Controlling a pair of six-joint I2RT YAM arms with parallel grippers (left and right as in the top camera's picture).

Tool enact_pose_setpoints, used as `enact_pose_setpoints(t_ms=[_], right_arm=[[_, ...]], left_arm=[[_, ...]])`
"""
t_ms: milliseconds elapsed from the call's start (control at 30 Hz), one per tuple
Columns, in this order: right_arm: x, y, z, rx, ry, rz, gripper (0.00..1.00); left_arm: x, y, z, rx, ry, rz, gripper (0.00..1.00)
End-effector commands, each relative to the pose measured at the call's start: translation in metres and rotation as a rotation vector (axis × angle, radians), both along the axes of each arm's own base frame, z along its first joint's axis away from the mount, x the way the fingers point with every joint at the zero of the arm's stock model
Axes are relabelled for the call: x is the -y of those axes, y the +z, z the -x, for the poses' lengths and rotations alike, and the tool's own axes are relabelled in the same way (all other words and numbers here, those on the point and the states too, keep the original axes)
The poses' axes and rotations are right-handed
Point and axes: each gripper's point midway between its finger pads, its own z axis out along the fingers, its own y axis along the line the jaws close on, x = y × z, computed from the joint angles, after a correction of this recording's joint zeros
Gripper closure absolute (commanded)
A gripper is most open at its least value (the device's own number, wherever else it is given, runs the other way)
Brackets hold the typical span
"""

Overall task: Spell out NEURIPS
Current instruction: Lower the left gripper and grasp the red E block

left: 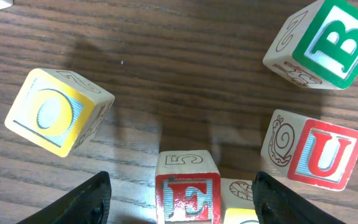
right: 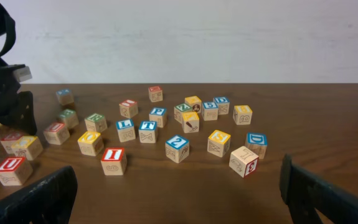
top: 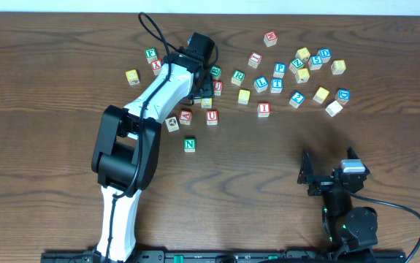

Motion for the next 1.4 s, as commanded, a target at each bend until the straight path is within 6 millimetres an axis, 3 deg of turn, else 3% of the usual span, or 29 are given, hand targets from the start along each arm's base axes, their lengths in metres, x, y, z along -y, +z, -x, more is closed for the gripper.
enact_pose_setpoints(t_ms=[0, 500, 1067, 1200, 1367], right_arm=[[0.003, -0.001, 0.000, -0.002, -0.015, -0.012, 0.01], [0.003, -0.001, 0.000, -0.002, -0.015, -0.012, 0.01], [0.003, -0.001, 0.000, -0.002, -0.015, -0.012, 0.01], [0.003, -0.001, 0.000, -0.002, -0.015, -0.012, 0.01], [0.003, -0.001, 0.000, -0.002, -0.015, -0.012, 0.01]], left_arm=[[-0.008, -0.015, 0.007, -0.038, 0.017, -0.030, 0.28], [-0.014, -0.031, 0.023, -0.091, 0.016, -0.051, 0.33], [-0.009, -0.029, 0.011, -0.040, 0.009, -0.032, 0.33], [-0.008, -0.029, 0.011, -0.041, 0.007, -0.026, 0.46], [-0.008, -0.029, 0.011, -0.040, 0.007, -0.025, 0.54]])
